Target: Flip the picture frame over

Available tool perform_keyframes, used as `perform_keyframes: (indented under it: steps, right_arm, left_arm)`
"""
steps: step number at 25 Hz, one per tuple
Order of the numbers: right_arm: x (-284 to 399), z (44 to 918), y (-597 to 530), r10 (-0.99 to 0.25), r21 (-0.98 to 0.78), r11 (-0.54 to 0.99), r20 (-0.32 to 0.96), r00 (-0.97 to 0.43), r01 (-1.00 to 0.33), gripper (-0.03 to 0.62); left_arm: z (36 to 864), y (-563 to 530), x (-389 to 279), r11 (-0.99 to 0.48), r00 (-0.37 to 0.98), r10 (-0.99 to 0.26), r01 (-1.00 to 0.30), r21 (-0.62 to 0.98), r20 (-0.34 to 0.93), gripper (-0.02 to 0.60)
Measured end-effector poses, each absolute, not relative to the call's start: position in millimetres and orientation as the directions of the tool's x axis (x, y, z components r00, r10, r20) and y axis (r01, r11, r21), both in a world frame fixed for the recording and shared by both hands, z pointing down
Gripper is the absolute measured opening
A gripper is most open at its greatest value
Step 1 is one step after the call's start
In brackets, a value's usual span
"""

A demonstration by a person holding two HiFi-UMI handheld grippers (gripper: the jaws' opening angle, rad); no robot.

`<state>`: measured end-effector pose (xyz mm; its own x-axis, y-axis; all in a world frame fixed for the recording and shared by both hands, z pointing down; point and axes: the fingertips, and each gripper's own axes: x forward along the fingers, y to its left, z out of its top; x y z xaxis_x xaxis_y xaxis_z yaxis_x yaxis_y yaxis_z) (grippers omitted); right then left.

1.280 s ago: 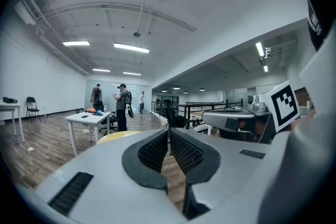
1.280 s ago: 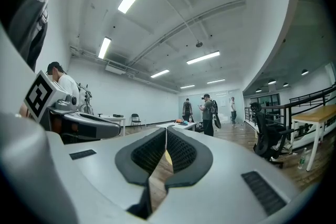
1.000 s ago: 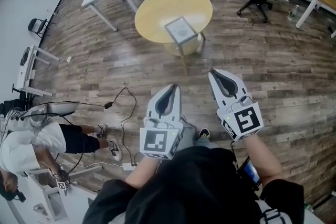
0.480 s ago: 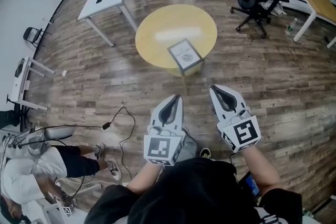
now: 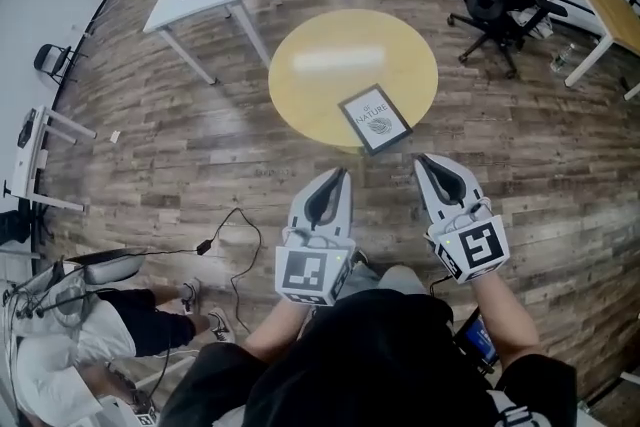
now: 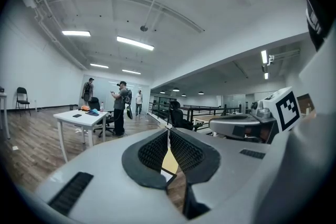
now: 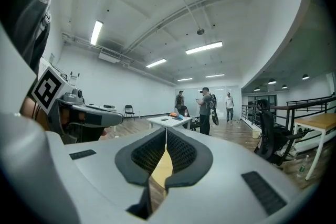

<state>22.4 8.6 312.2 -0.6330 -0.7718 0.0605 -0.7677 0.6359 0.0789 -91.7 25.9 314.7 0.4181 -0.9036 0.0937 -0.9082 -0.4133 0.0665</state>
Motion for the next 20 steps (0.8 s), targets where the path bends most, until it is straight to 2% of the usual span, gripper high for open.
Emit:
perform_keyframes:
  steps: [8,15,20]
  right_arm:
    - [12.2,337.9,-34.9,-0.766,0.120,0.642,0.136,-0.628,-0.757,0.018]
    - [15.6,355.8,-92.7,-0.737,0.182,0.675,0.171,-0.653,-0.715,0.020]
    - [17.3,383.1,-133.6,-0.651,0.202,0.759,0.251,-0.716,-0.619,0.020]
  left_arm:
    - [341.6,-19.0,-111.8,-0.400,0.411,-0.898,-0.912,0.094,0.158,0.035]
    - [347.2,-86.8,-105.5,-0.385,0.390,-0.908,-0.921,0.066,0.154,0.035]
    - [347.4,-139.8,-92.4,-0.362,0.369,-0.916,-0.930,0.067,0.157,0.035]
